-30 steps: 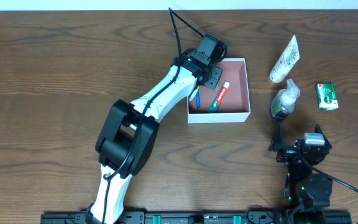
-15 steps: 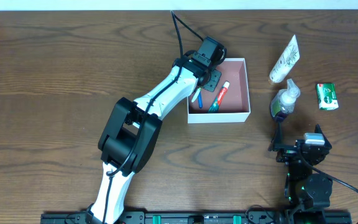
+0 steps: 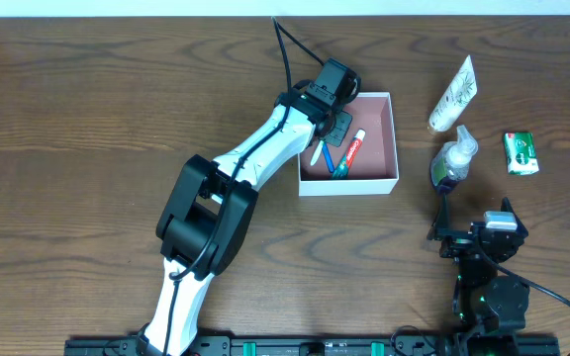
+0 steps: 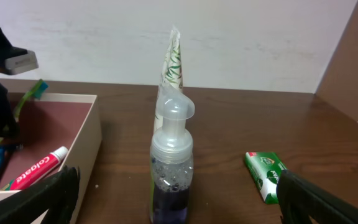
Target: Pack container
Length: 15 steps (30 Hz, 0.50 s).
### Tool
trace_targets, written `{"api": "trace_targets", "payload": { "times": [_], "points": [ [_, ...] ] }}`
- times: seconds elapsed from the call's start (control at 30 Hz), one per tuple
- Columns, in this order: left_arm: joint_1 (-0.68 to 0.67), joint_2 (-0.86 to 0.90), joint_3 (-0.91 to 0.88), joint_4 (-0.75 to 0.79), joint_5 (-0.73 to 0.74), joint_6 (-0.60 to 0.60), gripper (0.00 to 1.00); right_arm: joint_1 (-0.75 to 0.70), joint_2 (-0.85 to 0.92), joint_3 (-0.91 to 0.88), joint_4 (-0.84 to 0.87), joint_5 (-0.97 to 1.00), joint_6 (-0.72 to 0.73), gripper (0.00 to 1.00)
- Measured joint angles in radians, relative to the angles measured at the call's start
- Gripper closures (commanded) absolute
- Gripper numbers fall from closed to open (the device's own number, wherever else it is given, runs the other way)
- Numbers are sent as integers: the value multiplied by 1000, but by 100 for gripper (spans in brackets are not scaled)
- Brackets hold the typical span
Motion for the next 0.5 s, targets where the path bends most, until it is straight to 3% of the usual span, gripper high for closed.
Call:
{"api": "trace_targets", "payload": {
  "times": [0.5],
  "points": [
    [1,-58,0,-122,0,0,94,0,0,0,0,0,0,1]
  ]
}}
